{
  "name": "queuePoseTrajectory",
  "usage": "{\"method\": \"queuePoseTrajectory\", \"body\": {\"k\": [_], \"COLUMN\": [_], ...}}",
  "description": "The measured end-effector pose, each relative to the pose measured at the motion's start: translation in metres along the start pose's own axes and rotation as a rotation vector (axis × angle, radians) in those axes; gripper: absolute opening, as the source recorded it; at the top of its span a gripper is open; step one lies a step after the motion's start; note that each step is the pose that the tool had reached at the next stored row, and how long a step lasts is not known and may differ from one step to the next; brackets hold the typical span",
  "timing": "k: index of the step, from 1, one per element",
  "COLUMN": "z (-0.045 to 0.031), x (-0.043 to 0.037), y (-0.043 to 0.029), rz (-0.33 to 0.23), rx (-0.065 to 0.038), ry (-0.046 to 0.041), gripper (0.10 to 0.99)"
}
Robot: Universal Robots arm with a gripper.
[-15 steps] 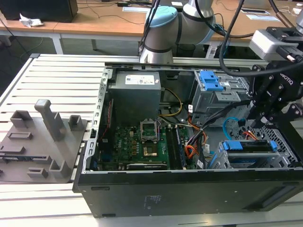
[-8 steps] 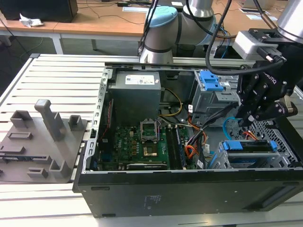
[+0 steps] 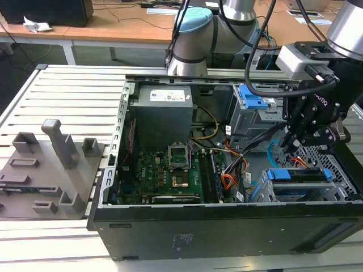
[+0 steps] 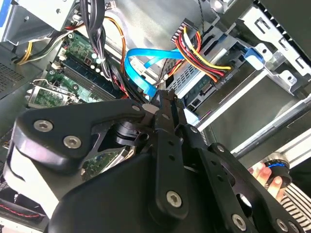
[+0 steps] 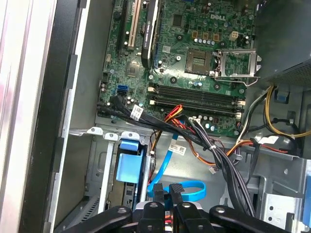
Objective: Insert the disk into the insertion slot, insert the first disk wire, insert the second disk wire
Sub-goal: 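Insert the second disk wire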
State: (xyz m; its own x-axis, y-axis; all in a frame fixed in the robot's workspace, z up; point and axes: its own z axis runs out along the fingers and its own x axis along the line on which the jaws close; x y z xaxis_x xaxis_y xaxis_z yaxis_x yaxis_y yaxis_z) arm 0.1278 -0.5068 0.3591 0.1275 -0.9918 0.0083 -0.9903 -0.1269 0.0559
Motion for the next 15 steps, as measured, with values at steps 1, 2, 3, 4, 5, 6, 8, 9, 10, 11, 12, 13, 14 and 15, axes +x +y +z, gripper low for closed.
{"method": "queuePoseTrajectory", "body": {"k": [1, 2, 3, 4, 5, 6, 8, 9, 10, 11, 12, 13, 14, 15], "z": [0.0, 0.0001, 0.0001, 0.0001, 0.0001, 0.0003, 0.0005, 0.0014, 0.0029, 0.0051, 0.0086, 0.0107, 0.0107, 0.0108], "x": [0.0, 0.0002, 0.0011, 0.0026, 0.0076, 0.0139, 0.0235, 0.0263, 0.0271, 0.0279, 0.0286, 0.0291, 0.0292, 0.0292], "y": [0.0, 0.0, 0.0001, 0.0003, 0.001, 0.0018, 0.003, 0.0032, 0.0025, 0.0018, 0.001, 0.0005, 0.0003, 0.0002], "rz": [0.0, 0.0, 0.0, 0.0, 0.0, -0.001, -0.001, -0.001, -0.001, -0.001, -0.001, -0.001, -0.001, -0.001], "rx": [0.0, 0.0, 0.0, 0.0, 0.0, 0.0, 0.0, 0.0, 0.0, 0.0, 0.0, 0.0, 0.0, 0.0], "ry": [0.0, -0.0001, -0.0002, 0.0, 0.0002, 0.0, 0.0001, 0.0, -0.0001, 0.0, 0.0, 0.0001, 0.0005, 0.0003], "gripper": [0.161, 0.161, 0.161, 0.161, 0.161, 0.161, 0.161, 0.161, 0.161, 0.161, 0.161, 0.161, 0.161, 0.161]}}
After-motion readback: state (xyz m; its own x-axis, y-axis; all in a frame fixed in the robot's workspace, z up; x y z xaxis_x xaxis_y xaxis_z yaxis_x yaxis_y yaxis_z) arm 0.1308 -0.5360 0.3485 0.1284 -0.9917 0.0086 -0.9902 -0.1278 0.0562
